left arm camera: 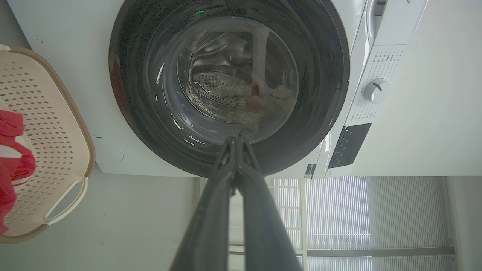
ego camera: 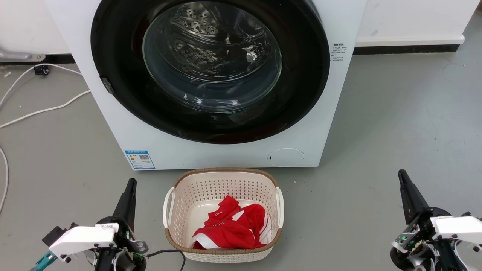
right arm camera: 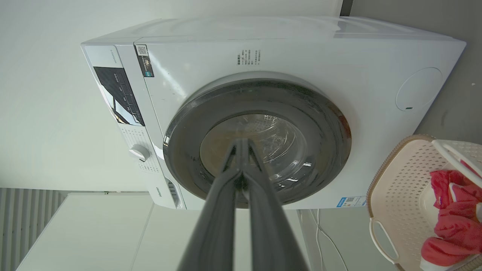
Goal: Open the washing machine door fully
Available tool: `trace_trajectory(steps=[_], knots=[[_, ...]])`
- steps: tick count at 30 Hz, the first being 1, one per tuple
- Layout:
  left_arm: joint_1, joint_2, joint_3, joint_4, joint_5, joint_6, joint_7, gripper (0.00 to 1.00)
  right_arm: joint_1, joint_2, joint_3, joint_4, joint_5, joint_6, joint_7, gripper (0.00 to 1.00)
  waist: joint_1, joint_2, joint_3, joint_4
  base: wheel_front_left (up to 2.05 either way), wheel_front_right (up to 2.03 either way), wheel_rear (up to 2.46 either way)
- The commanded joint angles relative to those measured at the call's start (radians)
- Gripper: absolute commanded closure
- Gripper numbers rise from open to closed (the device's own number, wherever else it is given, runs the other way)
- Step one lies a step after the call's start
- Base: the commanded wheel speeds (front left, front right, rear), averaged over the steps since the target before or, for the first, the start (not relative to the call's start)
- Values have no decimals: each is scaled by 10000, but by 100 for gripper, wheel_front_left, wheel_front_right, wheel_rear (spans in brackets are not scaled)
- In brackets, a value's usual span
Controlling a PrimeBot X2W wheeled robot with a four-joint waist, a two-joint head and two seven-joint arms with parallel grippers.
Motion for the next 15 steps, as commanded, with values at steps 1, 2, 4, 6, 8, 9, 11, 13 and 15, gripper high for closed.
trace_trajectory(steps=[1, 2, 4, 6, 8, 9, 11, 13, 15], knots=[[-81, 1, 28, 6, 43, -28, 52, 100, -118, 33, -18, 25, -73, 0, 32, 100, 0, 0, 0, 0, 0, 0, 0], [-81, -1, 29, 6, 39, -28, 53, 100, -119, 35, -21, 24, -78, 0, 37, 100, 0, 0, 0, 0, 0, 0, 0], [-82, -3, 32, 5, 43, -28, 57, 100, -119, 43, -29, 25, -82, 0, 40, 100, 0, 0, 0, 0, 0, 0, 0], [-82, -7, 34, 5, 46, -28, 61, 100, -121, 49, -38, 26, -82, 0, 51, 100, 0, 0, 0, 0, 0, 0, 0], [-82, -8, 37, 5, 50, -29, 63, 100, -122, 57, -46, 26, -82, 0, 49, 100, 0, 0, 0, 0, 0, 0, 0], [-82, -8, 40, 5, 50, -29, 65, 100, -122, 61, -51, 26, -88, 0, 55, 100, 0, 0, 0, 0, 0, 0, 0], [-82, -10, 43, 6, 54, -29, 67, 100, -123, 66, -60, 27, -97, 0, 62, 100, 0, 0, 0, 0, 0, 0, 0], [-83, -13, 44, 6, 41, -29, 52, 100, -124, 72, -68, 28, -98, 0, 70, 100, 0, 0, 0, 0, 0, 0, 0], [17, -17, 2, 36, 42, 2, 23, 0, 22, 39, -50, 31, -67, 0, 36, 0, 0, 0, 0, 0, 0, 0, 0]])
